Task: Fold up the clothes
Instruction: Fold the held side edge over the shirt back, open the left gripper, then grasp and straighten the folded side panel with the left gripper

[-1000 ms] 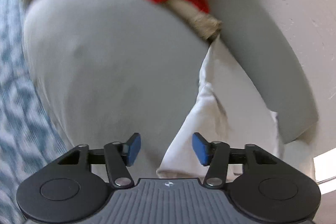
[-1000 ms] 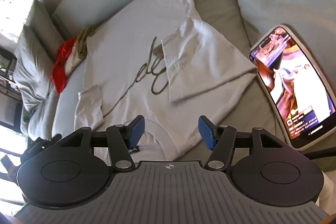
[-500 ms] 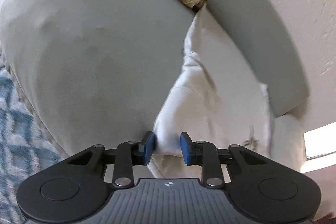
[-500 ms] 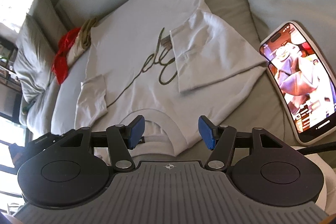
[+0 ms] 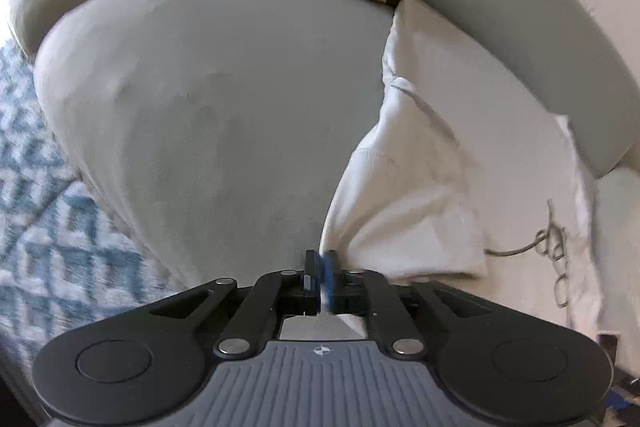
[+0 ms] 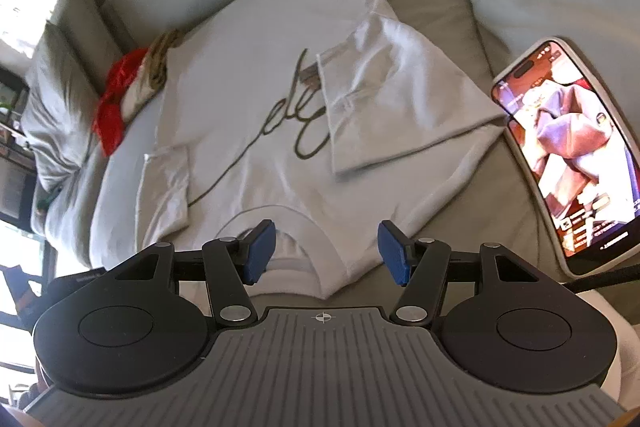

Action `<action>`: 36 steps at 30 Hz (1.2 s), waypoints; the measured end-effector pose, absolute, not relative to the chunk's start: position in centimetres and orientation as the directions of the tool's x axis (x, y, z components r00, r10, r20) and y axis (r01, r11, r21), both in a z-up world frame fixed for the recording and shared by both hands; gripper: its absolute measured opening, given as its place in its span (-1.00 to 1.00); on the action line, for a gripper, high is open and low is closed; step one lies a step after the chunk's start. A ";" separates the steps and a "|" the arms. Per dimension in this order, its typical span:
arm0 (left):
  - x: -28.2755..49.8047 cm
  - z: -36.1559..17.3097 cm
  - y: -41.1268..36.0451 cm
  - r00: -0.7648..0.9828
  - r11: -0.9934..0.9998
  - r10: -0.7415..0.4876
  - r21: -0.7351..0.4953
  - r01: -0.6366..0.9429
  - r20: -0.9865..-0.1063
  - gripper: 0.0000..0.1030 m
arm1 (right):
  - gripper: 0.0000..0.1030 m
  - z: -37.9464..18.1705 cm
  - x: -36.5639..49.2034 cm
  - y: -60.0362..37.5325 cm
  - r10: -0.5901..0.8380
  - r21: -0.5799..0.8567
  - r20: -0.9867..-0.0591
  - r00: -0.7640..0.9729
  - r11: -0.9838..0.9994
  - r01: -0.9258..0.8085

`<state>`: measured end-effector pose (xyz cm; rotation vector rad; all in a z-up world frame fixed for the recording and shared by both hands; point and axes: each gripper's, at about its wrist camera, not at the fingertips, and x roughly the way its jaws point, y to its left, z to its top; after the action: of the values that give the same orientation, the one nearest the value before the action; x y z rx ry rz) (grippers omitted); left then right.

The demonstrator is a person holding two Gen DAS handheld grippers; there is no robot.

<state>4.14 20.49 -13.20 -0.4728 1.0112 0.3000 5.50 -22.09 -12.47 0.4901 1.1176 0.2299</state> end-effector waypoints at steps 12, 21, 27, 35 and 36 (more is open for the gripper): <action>3.1 -9.2 10.3 0.552 0.961 -0.075 -0.207 -0.181 -0.830 -0.14 | 0.58 -9.4 3.8 -33.5 -0.065 0.502 -0.649 0.758 0.712 0.491; 6.1 -9.3 5.5 0.598 0.992 -0.021 -0.091 -0.088 -0.801 -0.09 | 0.76 -14.5 11.3 -30.7 -0.447 0.060 -0.505 0.739 0.835 0.547; 7.3 -9.2 4.8 0.591 0.992 -0.015 -0.088 -0.095 -0.807 -0.06 | 0.77 -16.4 14.5 -30.2 -0.441 0.032 -0.478 0.760 0.856 0.516; 6.2 -10.0 9.3 0.582 0.974 0.041 -0.098 -0.205 -0.812 -0.07 | 0.79 -12.2 14.3 -28.8 -0.323 0.185 -0.404 0.856 0.887 0.422; 6.1 -10.1 10.5 0.583 0.969 0.047 -0.104 -0.223 -0.811 -0.08 | 0.79 -11.8 13.6 -28.7 -0.292 0.204 -0.422 0.858 0.892 0.403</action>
<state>6.14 10.45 -10.11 -0.2034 0.9371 0.1591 13.56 -28.66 -11.76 0.2923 0.3939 -0.3705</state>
